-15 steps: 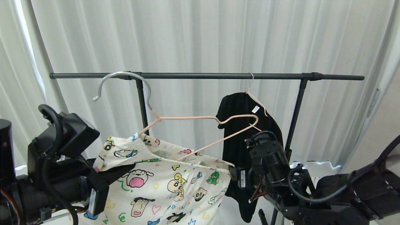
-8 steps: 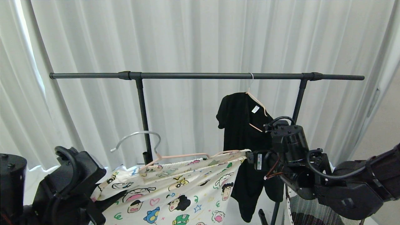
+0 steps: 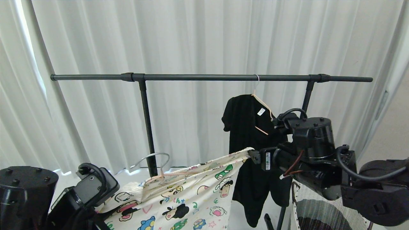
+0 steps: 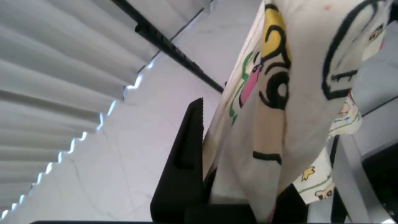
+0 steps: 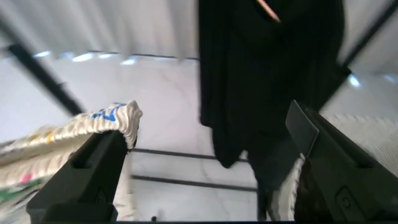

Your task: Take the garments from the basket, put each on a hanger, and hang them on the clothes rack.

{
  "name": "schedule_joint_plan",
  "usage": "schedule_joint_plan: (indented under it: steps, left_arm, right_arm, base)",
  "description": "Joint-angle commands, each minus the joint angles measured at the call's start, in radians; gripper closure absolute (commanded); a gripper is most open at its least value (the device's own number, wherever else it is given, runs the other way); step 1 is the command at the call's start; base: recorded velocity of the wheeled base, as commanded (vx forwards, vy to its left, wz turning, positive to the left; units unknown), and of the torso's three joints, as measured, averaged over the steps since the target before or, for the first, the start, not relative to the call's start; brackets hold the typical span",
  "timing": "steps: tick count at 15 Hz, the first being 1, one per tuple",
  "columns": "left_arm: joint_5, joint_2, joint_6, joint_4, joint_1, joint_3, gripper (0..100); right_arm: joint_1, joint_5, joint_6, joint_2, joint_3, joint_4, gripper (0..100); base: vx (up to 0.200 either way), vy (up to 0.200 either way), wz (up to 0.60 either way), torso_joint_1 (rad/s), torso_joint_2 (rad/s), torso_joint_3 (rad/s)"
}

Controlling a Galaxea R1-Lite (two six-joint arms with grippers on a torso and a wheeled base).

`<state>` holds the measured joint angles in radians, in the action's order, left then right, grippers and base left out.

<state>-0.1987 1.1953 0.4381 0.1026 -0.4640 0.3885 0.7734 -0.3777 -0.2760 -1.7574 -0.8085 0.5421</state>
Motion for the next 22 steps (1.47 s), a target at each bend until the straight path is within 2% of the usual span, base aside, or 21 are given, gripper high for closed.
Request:
schedule_joint_plan:
  steps: [1,4,5,6,7,8,10,12,15,17,19,22]
  left_arm:
    - [0.007,0.052,-0.01,0.0,-0.004,0.035,100]
    - [0.059,0.044,-0.062,0.0,-0.015,0.049,100]
    - [0.059,0.044,-0.062,0.002,-0.015,0.049,100]
    - [0.059,0.044,-0.062,0.002,-0.015,0.049,100]
    - [0.059,0.047,-0.062,0.002,-0.015,0.049,100]
    - [0.059,0.053,-0.062,0.002,-0.015,0.047,100]
    - [0.058,0.055,-0.062,0.002,-0.015,0.046,100]
    - [0.059,0.047,-0.062,0.002,-0.024,0.046,100]
    - [0.076,0.029,-0.085,0.002,-0.13,0.044,100]
    - [0.079,0.013,-0.091,0.002,-0.206,0.038,100]
    - [0.097,-0.01,-0.09,0.003,-0.266,0.023,100]
    - [0.111,-0.036,-0.088,0.003,-0.318,0.004,100]
  right_arm:
    - [0.006,0.057,0.06,0.082,0.008,-0.007,0]
    - [0.007,0.074,0.129,0.087,0.025,-0.01,0]
    - [0.007,0.112,0.161,0.107,0.029,-0.01,0]
    - [0.006,0.195,0.199,0.139,0.043,-0.011,0]
    - [0.006,0.246,0.221,0.161,0.052,-0.018,0]
    - [0.003,0.344,0.279,0.217,0.071,-0.087,0]
    - [0.003,0.43,0.302,0.292,0.071,-0.22,0]
    - [0.004,0.484,0.302,0.319,0.072,-0.237,0]
    - [0.014,0.522,0.327,0.308,0.072,-0.237,0]
    - [0.03,0.533,0.429,0.296,0.086,-0.241,0]
    - [0.102,0.557,0.498,0.285,0.097,-0.251,0]
    - [0.222,0.58,0.541,0.26,0.081,-0.31,0]
  base:
    - [0.0,0.0,0.0,0.0,0.0,0.0]
    - [0.0,0.0,0.0,0.0,0.0,0.0]
    - [0.0,0.0,0.0,0.0,0.0,0.0]
    - [0.0,0.0,0.0,0.0,0.0,0.0]
    - [0.0,0.0,0.0,0.0,0.0,0.0]
    - [0.0,0.0,0.0,0.0,0.0,0.0]
    - [0.0,0.0,0.0,0.0,0.0,0.0]
    - [0.0,0.0,0.0,0.0,0.0,0.0]
    - [0.0,0.0,0.0,0.0,0.0,0.0]
    - [0.0,0.0,0.0,0.0,0.0,0.0]
    - [0.0,0.0,0.0,0.0,0.0,0.0]
    - [0.0,0.0,0.0,0.0,0.0,0.0]
